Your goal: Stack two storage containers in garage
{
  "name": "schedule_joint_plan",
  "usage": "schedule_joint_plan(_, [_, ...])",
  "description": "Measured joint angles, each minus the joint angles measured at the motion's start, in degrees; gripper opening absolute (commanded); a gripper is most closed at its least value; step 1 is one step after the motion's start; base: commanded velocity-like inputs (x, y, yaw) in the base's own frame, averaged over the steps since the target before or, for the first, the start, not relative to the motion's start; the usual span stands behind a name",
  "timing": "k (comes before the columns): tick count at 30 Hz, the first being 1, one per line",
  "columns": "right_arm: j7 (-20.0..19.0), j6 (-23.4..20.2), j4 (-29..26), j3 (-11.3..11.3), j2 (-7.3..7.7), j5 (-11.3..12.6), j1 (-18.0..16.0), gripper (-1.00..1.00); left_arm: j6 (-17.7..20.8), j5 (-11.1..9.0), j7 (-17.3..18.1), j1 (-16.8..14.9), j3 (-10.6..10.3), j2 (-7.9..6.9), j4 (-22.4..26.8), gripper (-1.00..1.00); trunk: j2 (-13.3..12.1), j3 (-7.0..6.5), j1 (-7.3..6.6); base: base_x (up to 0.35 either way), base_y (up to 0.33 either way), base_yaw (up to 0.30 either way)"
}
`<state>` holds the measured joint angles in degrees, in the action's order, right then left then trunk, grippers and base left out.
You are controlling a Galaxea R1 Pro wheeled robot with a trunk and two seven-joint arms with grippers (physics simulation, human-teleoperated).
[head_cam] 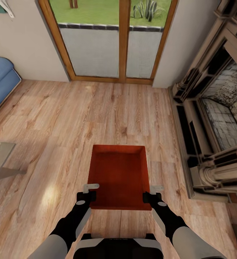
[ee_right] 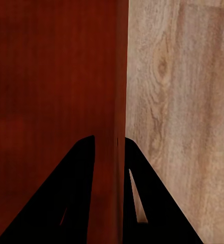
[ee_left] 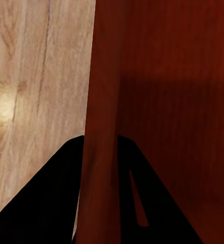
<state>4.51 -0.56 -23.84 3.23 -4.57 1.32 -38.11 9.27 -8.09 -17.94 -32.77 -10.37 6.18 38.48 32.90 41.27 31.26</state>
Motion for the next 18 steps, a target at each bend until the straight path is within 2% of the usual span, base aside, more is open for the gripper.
schedule_joint_plan(18, [0.1,0.2,0.1,0.1,0.00,0.2,0.0,-1.00,-0.1,0.2,0.0,0.0,0.0,0.00,0.1,-1.00,-7.2,-3.24,-3.96,0.000,0.000,0.000])
